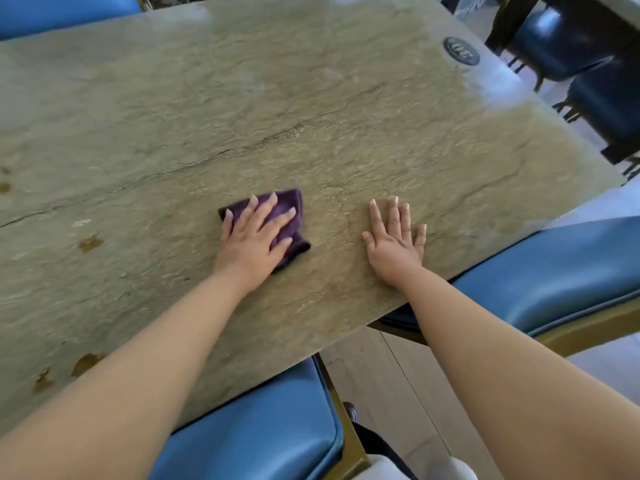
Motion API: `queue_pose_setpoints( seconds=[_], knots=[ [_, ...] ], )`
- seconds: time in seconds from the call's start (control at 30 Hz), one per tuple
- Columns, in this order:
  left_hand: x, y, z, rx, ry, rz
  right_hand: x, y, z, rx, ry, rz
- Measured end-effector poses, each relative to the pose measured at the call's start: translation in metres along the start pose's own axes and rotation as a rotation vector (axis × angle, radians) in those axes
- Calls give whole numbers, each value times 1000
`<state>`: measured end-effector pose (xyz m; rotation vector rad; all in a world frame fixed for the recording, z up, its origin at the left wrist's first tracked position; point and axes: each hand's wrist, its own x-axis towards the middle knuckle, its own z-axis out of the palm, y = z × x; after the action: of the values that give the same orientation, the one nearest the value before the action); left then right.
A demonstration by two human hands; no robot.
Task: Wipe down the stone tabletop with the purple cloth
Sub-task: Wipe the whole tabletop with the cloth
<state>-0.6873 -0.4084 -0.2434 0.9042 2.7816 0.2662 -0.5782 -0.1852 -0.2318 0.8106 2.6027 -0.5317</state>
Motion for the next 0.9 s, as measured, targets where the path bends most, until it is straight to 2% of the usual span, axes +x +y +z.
queue_pose_setpoints(
  seconds=[0.07, 0.1, 0.27, 0.33, 0.4, 0.43, 0.5, 0.6, 0.7, 0.77, 0.9],
  knots=[
    [10, 35, 2, -2, 2, -121, 0, 0, 0, 16, -11, -8],
    [8, 53, 4, 13, -17, -112, -1, 0, -1, 30, -12, -17],
    [-40, 98, 9, 86, -264, 219, -5, 6, -8, 260, 90, -53],
    [-46, 91, 1, -3, -340, 275, -15, 0, -9, 390, 149, -14],
    [-47, 76, -9, -162, -317, 274, -36, -14, -5, 442, 274, 61],
    [-47, 65, -13, -209, -264, 233, -50, -22, 2, 398, 343, 77],
    [-52, 40, -20, -187, -186, 60, -75, -40, 22, 189, 400, -49],
    [-66, 2, -24, -94, -220, -252, -90, -54, 54, -47, 257, -309],
    [-81, -25, -22, -12, -274, -368, -68, -37, 51, -132, 205, -368],
    [-83, -33, -17, 0, -307, -363, -51, -17, 36, -96, 221, -321],
    [-76, -37, -15, -21, -324, -372, -50, 6, 25, 28, 276, -31]
  ],
)
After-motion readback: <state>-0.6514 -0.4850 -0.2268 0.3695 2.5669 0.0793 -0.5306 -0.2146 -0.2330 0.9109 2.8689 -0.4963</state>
